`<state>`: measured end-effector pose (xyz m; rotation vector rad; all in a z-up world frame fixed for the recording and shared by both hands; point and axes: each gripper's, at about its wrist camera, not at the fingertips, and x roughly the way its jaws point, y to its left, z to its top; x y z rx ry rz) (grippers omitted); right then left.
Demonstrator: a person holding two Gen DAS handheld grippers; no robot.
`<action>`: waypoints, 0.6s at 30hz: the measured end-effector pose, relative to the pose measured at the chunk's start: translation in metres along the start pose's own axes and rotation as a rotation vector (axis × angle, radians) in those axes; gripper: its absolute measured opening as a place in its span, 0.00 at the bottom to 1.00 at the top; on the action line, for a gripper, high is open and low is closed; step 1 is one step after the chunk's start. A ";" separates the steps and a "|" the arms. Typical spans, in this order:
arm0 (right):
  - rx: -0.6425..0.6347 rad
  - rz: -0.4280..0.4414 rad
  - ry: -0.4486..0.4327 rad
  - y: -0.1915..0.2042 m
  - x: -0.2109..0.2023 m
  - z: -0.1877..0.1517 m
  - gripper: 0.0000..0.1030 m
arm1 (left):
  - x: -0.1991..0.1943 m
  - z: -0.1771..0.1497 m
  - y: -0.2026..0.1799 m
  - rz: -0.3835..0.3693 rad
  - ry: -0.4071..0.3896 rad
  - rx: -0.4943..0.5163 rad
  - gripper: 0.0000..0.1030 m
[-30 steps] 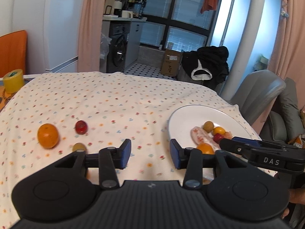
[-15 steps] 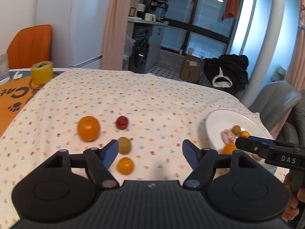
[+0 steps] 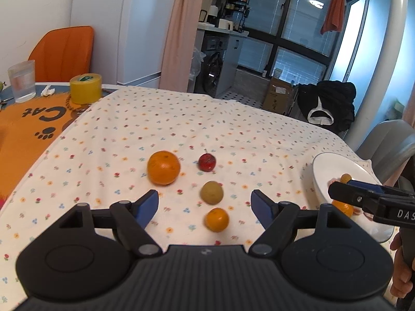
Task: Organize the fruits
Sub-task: 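Move both open tools back to the remaining fruits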
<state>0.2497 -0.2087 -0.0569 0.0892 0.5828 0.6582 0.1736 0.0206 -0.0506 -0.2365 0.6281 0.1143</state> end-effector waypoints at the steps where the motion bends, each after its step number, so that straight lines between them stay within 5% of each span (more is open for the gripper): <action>1: -0.003 0.001 0.002 0.003 0.002 0.001 0.79 | 0.000 -0.001 0.002 0.000 0.002 -0.001 0.74; 5: -0.014 0.009 0.002 0.011 0.008 0.002 0.95 | 0.001 -0.005 0.006 0.000 0.011 0.000 0.74; 18: -0.036 0.077 0.042 0.038 0.031 0.005 1.00 | -0.002 -0.010 0.035 0.043 0.008 -0.049 0.74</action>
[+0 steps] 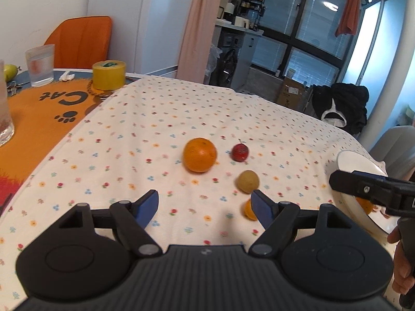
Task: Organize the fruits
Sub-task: 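Move both open tools back to the remaining fruits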
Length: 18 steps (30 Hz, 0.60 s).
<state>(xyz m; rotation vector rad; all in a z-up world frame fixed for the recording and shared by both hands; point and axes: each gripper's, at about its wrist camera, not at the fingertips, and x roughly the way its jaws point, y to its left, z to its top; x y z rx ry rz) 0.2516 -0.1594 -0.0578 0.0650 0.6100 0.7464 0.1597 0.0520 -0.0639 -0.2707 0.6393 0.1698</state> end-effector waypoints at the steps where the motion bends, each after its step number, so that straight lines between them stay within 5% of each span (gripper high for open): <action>1: -0.008 0.006 0.004 0.003 0.002 0.000 1.00 | 0.000 0.000 0.002 0.003 -0.003 -0.003 0.74; 7: -0.034 0.029 0.029 0.018 0.014 0.002 0.93 | -0.003 0.001 0.013 0.022 -0.011 -0.013 0.74; 18: -0.080 0.048 0.100 0.040 0.046 0.004 0.62 | -0.002 0.007 0.028 0.025 -0.024 -0.032 0.73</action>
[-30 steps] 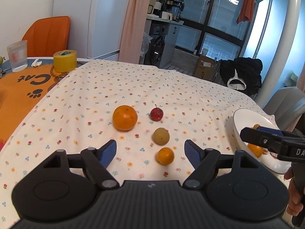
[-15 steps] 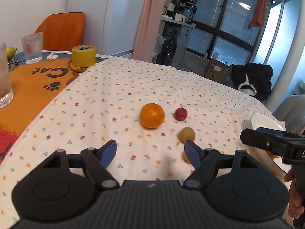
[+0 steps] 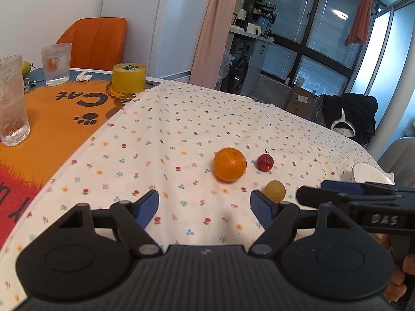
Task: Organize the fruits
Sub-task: 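Move both open tools back to the remaining fruits, then grasp a second orange with the left tool while the right tool grasps the olive-green fruit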
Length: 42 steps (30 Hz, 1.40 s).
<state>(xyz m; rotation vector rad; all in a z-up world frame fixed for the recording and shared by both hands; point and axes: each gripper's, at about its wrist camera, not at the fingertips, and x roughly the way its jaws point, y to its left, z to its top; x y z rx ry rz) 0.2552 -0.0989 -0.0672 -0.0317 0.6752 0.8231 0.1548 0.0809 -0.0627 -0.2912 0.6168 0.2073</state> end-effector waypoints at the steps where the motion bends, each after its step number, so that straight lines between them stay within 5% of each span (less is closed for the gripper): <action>1: -0.004 0.000 0.006 0.001 0.003 0.000 0.61 | 0.000 0.001 0.001 -0.002 -0.002 0.000 0.72; 13: -0.016 0.014 0.047 0.003 0.026 0.008 0.52 | 0.012 0.012 -0.002 -0.012 -0.014 0.022 0.68; 21: -0.019 0.027 0.076 -0.003 0.037 0.002 0.23 | 0.026 0.015 -0.012 -0.026 0.006 0.051 0.62; 42: 0.015 0.029 -0.012 -0.025 0.017 0.008 0.21 | 0.068 0.023 -0.035 -0.006 0.030 0.118 0.55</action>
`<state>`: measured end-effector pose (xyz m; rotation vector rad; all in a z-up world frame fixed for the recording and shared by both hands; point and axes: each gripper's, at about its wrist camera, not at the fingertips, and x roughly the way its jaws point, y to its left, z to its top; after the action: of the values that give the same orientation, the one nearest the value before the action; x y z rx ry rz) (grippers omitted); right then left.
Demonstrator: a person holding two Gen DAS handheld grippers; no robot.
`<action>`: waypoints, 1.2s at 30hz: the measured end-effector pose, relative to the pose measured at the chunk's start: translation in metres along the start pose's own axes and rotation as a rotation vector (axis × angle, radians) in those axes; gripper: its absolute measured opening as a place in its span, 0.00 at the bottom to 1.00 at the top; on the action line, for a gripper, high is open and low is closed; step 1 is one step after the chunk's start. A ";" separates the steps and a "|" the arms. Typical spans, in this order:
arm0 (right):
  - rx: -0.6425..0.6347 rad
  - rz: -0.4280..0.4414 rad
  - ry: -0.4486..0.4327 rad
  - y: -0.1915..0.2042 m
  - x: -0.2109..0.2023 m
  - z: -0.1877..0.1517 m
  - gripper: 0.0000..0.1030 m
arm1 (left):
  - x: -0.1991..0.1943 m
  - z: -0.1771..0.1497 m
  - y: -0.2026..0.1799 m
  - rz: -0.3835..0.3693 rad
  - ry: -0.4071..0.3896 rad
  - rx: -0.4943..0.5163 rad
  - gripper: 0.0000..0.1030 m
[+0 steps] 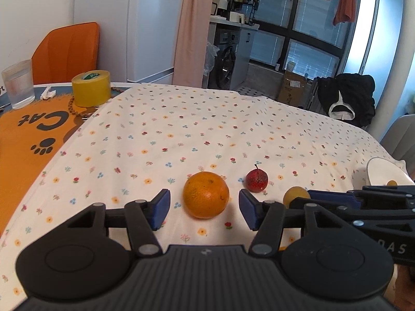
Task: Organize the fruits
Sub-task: 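Grasp a second orange with the left tool while the right tool grasps the olive-green fruit, then carry the orange and olive-green fruit over the plate with both tools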
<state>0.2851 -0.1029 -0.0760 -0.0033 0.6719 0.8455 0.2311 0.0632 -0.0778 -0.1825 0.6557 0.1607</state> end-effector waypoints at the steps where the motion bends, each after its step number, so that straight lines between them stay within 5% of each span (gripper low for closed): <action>1: 0.001 -0.003 -0.002 -0.001 -0.001 0.000 0.21 | 0.002 0.000 -0.001 0.002 0.000 0.003 0.52; 4: 0.002 -0.015 -0.007 -0.003 -0.002 0.000 0.21 | 0.005 -0.002 -0.001 0.007 -0.002 0.005 0.38; 18: 0.000 -0.034 -0.077 0.003 -0.032 0.009 0.21 | -0.034 -0.003 -0.020 -0.029 -0.040 0.014 0.37; 36: 0.060 -0.158 -0.138 -0.025 -0.108 -0.020 0.21 | -0.071 -0.010 -0.077 -0.140 -0.086 0.065 0.37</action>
<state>0.2401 -0.1991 -0.0392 0.0551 0.5592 0.6674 0.1857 -0.0198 -0.0325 -0.1576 0.5595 0.0122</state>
